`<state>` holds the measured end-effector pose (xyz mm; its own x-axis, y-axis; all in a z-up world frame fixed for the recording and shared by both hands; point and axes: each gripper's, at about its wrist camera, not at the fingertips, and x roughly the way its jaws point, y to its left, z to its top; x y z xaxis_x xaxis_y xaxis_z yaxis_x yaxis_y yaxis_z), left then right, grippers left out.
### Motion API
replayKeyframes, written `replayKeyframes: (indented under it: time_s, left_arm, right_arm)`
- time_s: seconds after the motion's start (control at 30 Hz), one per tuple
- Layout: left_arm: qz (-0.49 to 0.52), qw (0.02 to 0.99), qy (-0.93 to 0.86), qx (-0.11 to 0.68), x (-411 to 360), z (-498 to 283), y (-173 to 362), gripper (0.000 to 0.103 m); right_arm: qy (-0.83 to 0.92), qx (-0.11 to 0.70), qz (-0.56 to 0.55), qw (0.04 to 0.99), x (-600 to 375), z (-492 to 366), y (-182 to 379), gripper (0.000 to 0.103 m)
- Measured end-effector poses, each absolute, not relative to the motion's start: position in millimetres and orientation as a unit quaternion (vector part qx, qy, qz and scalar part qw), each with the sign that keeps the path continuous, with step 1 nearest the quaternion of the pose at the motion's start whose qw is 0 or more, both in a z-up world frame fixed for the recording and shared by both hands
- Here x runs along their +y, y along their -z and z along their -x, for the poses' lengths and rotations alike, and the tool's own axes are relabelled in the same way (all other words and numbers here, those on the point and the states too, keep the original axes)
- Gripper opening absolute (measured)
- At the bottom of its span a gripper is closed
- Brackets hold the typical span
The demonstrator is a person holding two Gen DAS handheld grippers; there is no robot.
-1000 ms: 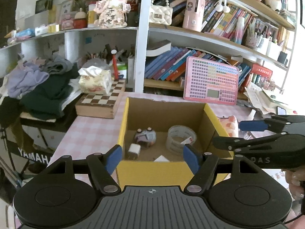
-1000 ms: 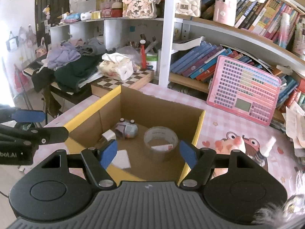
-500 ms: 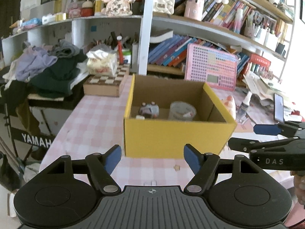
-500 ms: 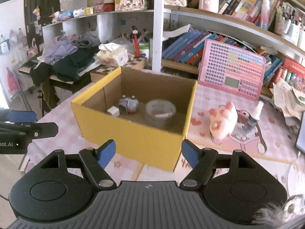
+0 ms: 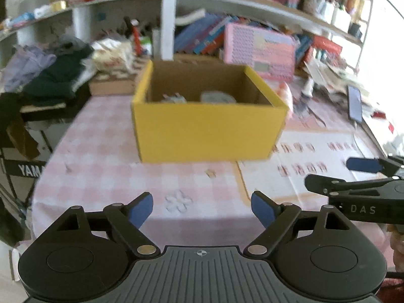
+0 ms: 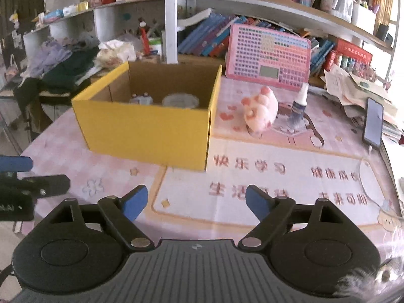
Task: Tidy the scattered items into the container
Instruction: 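Withdraw both tools from the box back toward the pink pig and spray bottle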
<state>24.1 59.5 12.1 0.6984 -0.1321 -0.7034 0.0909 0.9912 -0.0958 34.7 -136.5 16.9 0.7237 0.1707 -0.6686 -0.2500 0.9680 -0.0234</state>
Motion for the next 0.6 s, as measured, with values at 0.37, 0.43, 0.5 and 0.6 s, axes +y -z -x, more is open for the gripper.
replayKeyframes:
  time_s: [0.37, 0.43, 0.5, 0.6]
  left_arm:
    - [0.014, 0.905, 0.098, 0.414, 32.4, -28.9, -0.9, 0.091]
    - [0.013, 0.902, 0.104, 0.418, 27.0, -31.0, 0.7, 0.091]
    - [0.010, 0.900, 0.110, 0.422, 21.4, -32.7, 2.4, 0.091]
    - [0.006, 0.895, 0.120, 0.429, 12.9, -35.8, 5.6, 0.091]
  right_arm:
    - [-0.093, 0.381, 0.068, 0.917, -149.3, -20.9, -8.7, 0.089]
    - [-0.087, 0.385, 0.067, 0.916, -154.1, -20.2, -7.7, 0.089]
    - [-0.080, 0.389, 0.064, 0.915, -159.1, -19.8, -6.3, 0.089]
    - [-0.072, 0.397, 0.059, 0.913, -166.5, -20.2, -3.5, 0.089]
